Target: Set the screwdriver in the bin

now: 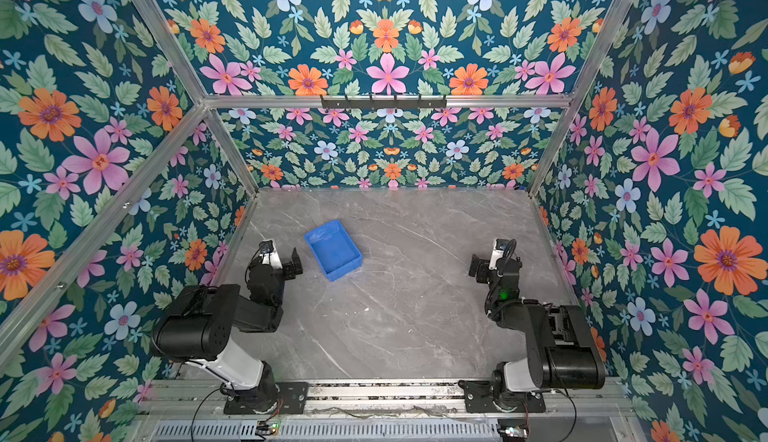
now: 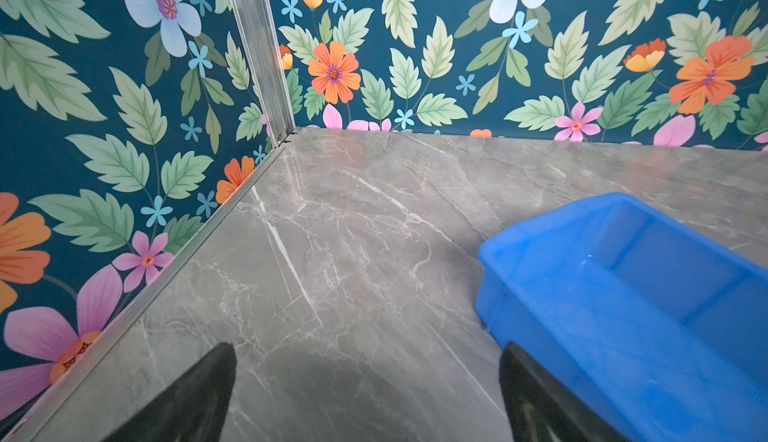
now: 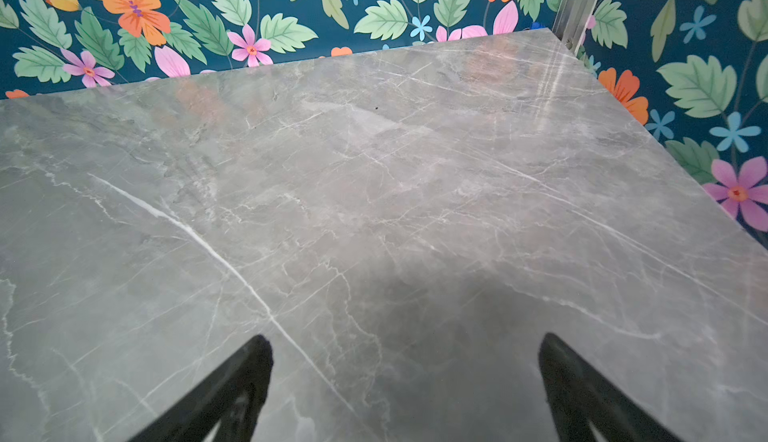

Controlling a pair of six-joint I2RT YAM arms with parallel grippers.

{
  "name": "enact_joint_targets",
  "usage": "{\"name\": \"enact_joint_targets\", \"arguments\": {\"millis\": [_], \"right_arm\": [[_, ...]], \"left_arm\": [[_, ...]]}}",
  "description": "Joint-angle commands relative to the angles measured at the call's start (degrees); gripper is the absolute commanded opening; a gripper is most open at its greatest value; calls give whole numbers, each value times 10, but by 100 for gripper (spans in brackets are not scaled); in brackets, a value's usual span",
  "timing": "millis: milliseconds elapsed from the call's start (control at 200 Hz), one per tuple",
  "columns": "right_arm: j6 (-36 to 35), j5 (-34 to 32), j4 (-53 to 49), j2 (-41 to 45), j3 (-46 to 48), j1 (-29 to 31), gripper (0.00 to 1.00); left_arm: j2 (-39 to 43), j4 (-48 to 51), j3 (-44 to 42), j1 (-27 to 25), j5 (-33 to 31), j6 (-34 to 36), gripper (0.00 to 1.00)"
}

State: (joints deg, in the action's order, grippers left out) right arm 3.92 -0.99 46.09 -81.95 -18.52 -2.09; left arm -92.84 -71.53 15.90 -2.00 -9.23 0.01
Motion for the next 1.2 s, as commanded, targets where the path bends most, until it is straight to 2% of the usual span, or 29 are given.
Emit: {"name": "enact_joint_targets", "arguments": {"millis": [0, 1195], "right_arm": [[-2, 0, 21, 1, -1, 1, 99], [-2, 2, 22, 1, -1, 1, 99]], "left_arm": [[0, -15, 0, 0, -2, -2, 100], [2, -25, -6, 0, -8, -3, 100]]}}
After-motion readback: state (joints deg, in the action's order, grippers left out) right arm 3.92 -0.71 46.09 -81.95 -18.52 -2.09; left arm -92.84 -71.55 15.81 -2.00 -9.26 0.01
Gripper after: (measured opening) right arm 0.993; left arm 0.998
